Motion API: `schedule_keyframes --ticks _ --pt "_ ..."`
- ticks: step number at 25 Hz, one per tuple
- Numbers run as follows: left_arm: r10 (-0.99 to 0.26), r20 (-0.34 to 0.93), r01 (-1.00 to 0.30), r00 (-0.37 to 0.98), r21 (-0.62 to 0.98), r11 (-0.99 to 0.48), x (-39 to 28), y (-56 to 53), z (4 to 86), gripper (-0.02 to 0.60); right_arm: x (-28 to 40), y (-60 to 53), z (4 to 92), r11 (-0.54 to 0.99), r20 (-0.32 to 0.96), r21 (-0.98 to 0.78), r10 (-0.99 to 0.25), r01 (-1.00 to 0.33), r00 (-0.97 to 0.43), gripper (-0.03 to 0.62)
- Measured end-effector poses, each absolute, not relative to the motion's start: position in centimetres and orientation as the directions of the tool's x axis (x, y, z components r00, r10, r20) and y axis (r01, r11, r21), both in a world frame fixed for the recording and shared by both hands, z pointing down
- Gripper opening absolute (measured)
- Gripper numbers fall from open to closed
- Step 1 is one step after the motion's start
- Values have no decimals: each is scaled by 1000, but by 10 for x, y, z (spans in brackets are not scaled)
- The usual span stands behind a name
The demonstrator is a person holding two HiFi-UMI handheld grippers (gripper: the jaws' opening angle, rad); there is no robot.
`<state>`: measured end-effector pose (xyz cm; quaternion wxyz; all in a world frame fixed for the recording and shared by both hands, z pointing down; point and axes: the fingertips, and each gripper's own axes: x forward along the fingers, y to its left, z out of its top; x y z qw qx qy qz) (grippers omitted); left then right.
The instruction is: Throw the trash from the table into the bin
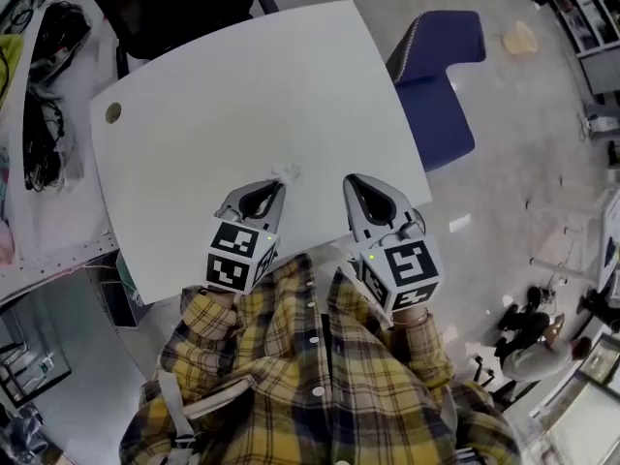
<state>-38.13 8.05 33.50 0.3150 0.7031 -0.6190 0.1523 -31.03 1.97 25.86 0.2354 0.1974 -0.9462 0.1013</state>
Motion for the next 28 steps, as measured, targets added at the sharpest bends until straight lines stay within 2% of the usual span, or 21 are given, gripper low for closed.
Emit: schedule_keyframes --ticks 6,12,28 --pt "-753 598 -958 275 234 -164 -336 49 328 20 -252 -7 266 831 492 -111 -431 -545 -757 -2" --pt "-744 578 -942 335 206 -264 -259 11 314 20 -158 -39 268 750 491 -116 -527 -651 -694 -2" --pt "-666 530 -845 525 230 -484 35 -70 302 20 131 -86 277 601 520 -113 -643 -791 -563 -2"
